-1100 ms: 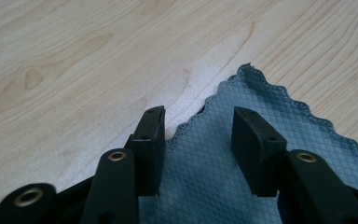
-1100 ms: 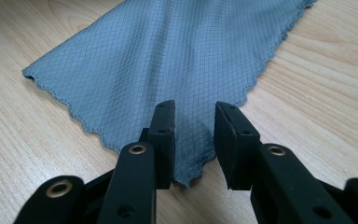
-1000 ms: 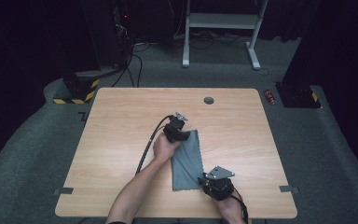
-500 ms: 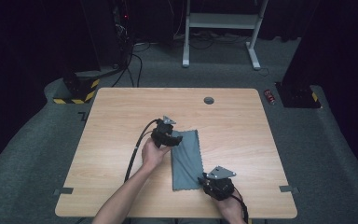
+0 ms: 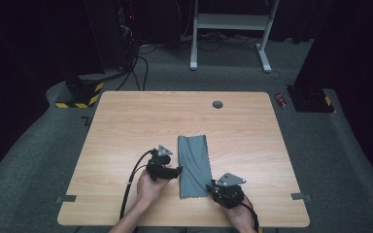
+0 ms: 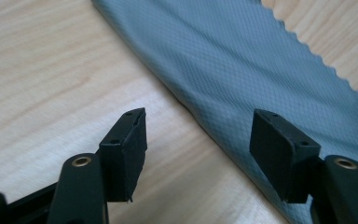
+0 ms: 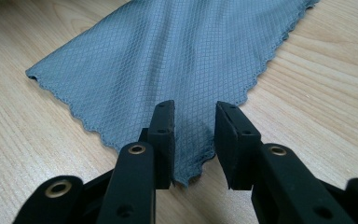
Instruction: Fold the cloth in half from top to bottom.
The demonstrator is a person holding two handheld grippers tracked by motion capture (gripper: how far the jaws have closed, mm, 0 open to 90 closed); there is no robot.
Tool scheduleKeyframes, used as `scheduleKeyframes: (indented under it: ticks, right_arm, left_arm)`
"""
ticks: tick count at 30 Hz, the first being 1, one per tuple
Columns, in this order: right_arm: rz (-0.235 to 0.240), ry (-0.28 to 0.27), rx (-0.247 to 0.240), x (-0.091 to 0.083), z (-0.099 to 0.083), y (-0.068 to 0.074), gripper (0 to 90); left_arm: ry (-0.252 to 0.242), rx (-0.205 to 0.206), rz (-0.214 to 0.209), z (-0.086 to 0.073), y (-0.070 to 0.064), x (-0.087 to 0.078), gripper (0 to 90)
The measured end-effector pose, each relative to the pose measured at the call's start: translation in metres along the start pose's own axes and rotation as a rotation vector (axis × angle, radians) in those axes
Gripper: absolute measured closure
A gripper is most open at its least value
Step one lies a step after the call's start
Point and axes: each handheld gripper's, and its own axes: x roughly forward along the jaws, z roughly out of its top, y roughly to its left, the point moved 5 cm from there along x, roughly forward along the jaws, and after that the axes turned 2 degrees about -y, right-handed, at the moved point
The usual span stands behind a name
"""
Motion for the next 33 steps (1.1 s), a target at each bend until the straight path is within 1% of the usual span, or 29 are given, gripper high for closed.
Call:
scheduleKeyframes:
  ticks: [1, 3, 6, 8, 9, 11, 13, 15, 17, 20, 21, 22, 23, 25, 26, 28, 29, 30, 32, 33]
  right_arm:
    - [0.001, -0.003, 0.003, 0.000, 0.000, 0.000, 68.1]
    - [-0.005, 0.001, 0.007, 0.000, 0.000, 0.000, 68.0]
    - [-0.005, 0.006, 0.005, 0.000, 0.001, 0.000, 68.0]
    - [0.000, 0.005, 0.004, 0.000, 0.001, 0.000, 67.9]
    - [0.003, 0.003, 0.003, 0.000, 0.001, 0.000, 67.8]
    - [0.004, 0.004, 0.003, 0.000, 0.001, 0.000, 67.8]
    - [0.006, 0.006, -0.001, 0.000, 0.001, -0.001, 67.8]
    - [0.009, 0.010, -0.005, 0.000, 0.001, -0.001, 67.5]
    - [0.012, 0.009, -0.008, 0.000, 0.001, -0.002, 66.9]
    - [0.013, 0.010, -0.007, 0.000, 0.001, -0.002, 66.6]
    - [0.013, 0.011, -0.010, 0.000, 0.001, -0.002, 66.5]
    - [0.015, 0.014, -0.007, 0.000, 0.001, -0.002, 66.4]
    - [0.014, 0.018, -0.011, 0.001, 0.002, -0.002, 65.6]
    - [0.013, 0.025, -0.007, 0.001, 0.003, -0.002, 64.7]
    - [0.014, 0.029, 0.000, 0.001, 0.003, -0.003, 64.1]
    - [0.015, 0.035, 0.003, 0.001, 0.003, -0.003, 63.6]
    - [0.014, 0.032, -0.004, 0.001, 0.004, -0.004, 63.6]
    - [0.012, 0.030, -0.003, 0.001, 0.005, -0.004, 63.6]
    - [0.012, 0.028, -0.003, 0.002, 0.007, -0.004, 63.3]
    - [0.011, 0.028, -0.004, 0.002, 0.008, -0.005, 63.0]
  left_arm:
    - [0.003, 0.008, 0.006, -0.003, -0.003, 0.001, 36.0]
    - [0.007, 0.006, -0.001, -0.007, -0.009, 0.002, 35.2]
    - [0.003, 0.012, -0.008, -0.012, -0.015, 0.001, 34.9]
    - [-0.004, 0.023, 0.000, -0.015, -0.019, -0.001, 34.2]
    - [-0.006, 0.017, -0.002, -0.016, -0.021, -0.001, 34.0]
    - [-0.003, 0.039, 0.015, -0.019, -0.023, -0.003, 34.0]
    - [-0.002, 0.060, 0.043, -0.023, -0.024, -0.005, 34.0]
    - [-0.009, 0.098, 0.074, -0.028, -0.026, -0.008, 35.0]
    - [-0.031, 0.105, 0.068, -0.032, -0.026, -0.011, 36.6]
    - [-0.044, 0.108, 0.065, -0.037, -0.025, -0.015, 37.2]
    - [-0.042, 0.104, 0.066, -0.038, -0.025, -0.016, 37.2]
    - [-0.034, 0.109, 0.073, -0.038, -0.024, -0.018, 37.2]
    - [-0.031, 0.101, 0.071, -0.038, -0.024, -0.018, 37.5]
    - [-0.017, 0.102, 0.072, -0.039, -0.025, -0.020, 38.1]
    - [-0.016, 0.099, 0.055, -0.040, -0.027, -0.021, 37.7]
    - [-0.043, 0.088, 0.023, -0.038, -0.031, -0.023, 37.2]
    - [-0.052, 0.084, 0.017, -0.037, -0.033, -0.024, 36.9]
    - [-0.058, 0.087, 0.012, -0.035, -0.036, -0.023, 36.4]
    - [-0.054, 0.098, 0.012, -0.034, -0.039, -0.022, 35.2]
    - [-0.043, 0.105, 0.016, -0.035, -0.040, -0.020, 34.9]
